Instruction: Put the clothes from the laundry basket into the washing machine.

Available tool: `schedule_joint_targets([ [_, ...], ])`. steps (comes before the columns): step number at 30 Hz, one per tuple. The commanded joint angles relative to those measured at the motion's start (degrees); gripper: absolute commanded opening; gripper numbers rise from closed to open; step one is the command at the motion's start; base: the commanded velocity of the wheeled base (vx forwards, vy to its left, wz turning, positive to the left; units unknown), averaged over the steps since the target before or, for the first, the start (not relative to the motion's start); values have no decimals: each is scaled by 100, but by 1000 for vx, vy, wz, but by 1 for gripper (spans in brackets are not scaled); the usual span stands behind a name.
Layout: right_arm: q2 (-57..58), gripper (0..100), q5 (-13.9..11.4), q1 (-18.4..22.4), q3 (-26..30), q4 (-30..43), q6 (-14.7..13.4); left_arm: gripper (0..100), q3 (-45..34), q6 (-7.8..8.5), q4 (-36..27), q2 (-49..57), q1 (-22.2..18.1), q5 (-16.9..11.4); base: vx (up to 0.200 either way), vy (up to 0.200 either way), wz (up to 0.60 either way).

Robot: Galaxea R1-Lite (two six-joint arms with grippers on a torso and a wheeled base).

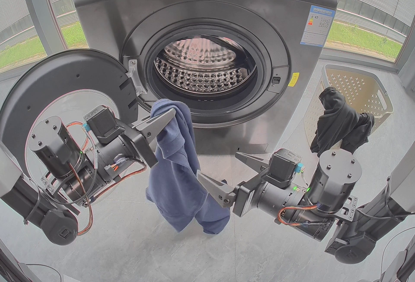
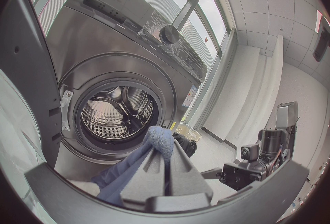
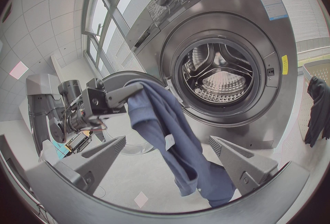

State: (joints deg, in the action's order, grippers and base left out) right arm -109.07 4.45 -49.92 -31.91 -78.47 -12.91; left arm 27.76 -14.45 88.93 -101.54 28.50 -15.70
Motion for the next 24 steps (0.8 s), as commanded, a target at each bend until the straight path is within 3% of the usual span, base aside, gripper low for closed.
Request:
schedule_joint_targets([
  [1, -62, 100, -14, -27, 80, -2, -1, 0, 116, 3, 1, 2, 59, 76, 0, 0, 0],
  [24, -484, 100, -14, 35, 133, -2, 43, 0, 309, -14, 1, 134, 94, 199, 0, 0, 0],
])
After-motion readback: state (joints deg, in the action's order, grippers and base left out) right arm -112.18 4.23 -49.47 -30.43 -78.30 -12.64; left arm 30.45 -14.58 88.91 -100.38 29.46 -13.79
